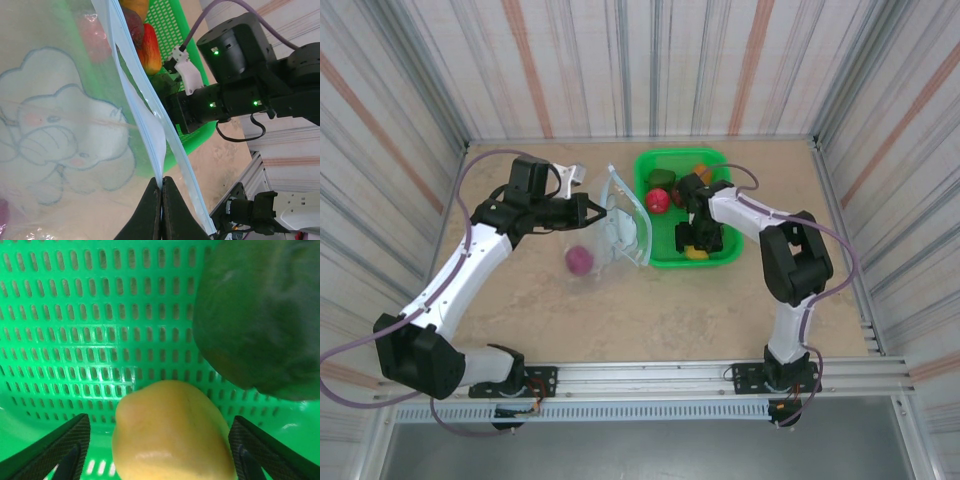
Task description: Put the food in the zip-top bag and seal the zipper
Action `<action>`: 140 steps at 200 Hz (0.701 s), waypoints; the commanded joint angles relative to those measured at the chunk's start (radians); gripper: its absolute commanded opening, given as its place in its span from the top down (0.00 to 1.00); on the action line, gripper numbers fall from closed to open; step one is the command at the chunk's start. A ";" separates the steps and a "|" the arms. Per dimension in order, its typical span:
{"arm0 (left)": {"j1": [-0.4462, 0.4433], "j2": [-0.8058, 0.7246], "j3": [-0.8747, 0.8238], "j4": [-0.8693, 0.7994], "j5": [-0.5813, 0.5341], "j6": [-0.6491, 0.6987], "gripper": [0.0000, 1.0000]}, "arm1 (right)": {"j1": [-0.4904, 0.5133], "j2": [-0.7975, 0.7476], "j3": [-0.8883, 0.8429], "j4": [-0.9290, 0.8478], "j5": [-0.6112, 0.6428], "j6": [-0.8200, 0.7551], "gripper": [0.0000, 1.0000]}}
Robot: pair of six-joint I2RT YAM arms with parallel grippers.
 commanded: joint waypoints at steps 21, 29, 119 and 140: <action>-0.003 -0.004 -0.004 -0.004 -0.007 0.017 1.00 | -0.001 0.001 -0.006 0.033 -0.024 -0.004 0.49; -0.004 -0.002 -0.004 -0.005 -0.006 0.017 1.00 | -0.001 -0.010 -0.004 0.032 -0.024 -0.001 0.50; -0.003 -0.004 -0.004 -0.005 -0.008 0.014 1.00 | -0.003 -0.260 0.089 -0.044 -0.023 0.006 0.51; -0.004 -0.004 -0.004 -0.004 -0.007 0.012 1.00 | -0.003 -0.290 0.084 -0.043 -0.017 0.001 0.49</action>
